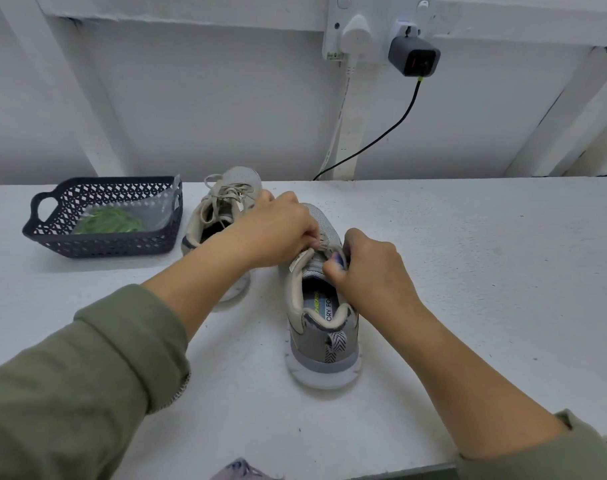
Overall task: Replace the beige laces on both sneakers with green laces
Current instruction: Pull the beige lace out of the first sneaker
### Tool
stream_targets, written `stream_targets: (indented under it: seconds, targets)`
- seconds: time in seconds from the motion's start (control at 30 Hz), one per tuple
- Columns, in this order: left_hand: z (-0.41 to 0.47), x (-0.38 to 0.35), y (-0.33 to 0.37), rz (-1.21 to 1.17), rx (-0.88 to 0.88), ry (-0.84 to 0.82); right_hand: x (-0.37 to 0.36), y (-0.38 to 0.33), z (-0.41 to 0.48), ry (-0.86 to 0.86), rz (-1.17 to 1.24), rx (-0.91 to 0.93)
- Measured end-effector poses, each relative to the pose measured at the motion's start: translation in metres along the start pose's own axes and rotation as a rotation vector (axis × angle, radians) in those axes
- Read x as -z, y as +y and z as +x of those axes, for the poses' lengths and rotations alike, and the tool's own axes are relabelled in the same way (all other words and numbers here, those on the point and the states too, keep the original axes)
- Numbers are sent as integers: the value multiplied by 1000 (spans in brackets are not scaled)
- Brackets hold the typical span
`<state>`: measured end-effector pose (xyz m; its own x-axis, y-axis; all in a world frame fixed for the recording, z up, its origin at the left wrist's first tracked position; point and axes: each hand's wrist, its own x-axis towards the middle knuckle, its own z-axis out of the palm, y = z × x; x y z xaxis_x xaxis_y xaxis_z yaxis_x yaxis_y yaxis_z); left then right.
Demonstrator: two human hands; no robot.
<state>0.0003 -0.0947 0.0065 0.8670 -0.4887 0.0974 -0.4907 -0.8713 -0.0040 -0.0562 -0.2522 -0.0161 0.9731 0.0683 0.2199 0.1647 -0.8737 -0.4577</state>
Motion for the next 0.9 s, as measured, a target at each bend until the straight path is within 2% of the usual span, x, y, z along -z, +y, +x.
stream_targets:
  seconds: [0.07, 0.1, 0.13, 0.2, 0.23, 0.27, 0.37, 0.43, 0.57, 0.63, 0.7, 0.73, 0.8, 0.83, 0.9]
  targets:
    - [-4, 2, -3, 222, 79, 171, 0, 1, 0, -3, 0, -6]
    - [-8, 5, -6, 302, 191, 241, 0, 2, 0, -6, 6, -8]
    - [-12, 8, -9, 363, 322, 243, 0, 2, 0, -11, 14, -7]
    - [-16, 15, -11, 458, 594, 67, -1, 0, 0, -26, 24, -3]
    - [-15, 15, -10, 471, 669, 3, -1, 0, 1, -32, 29, -3]
    - [-13, 15, -7, 444, 653, -3, -2, 0, 1, -36, 36, -4]
    - [-3, 6, -1, 35, 226, 38, -2, 1, 1, -29, 65, -7]
    - [1, 4, 1, -153, 76, -29, -3, 2, 0, -17, 80, -11]
    - [6, 2, 5, -115, 74, -67, -2, 3, -1, -4, 109, -20]
    - [3, 3, 5, -9, 105, 56, -1, 5, -2, 3, 111, -22]
    - [-3, 7, -3, 172, 309, 234, -1, 7, -2, 0, 117, -26]
    - [-7, 10, -8, 252, 433, 239, -1, 8, -2, -1, 124, -26]
    - [-12, 13, -12, 346, 611, 58, -1, 7, -1, -10, 128, -22]
    - [-11, 12, -10, 340, 622, -14, -1, 6, -1, -16, 126, -23]
    - [-8, 7, -3, 246, 513, -40, -2, 5, -1, -25, 122, -18]
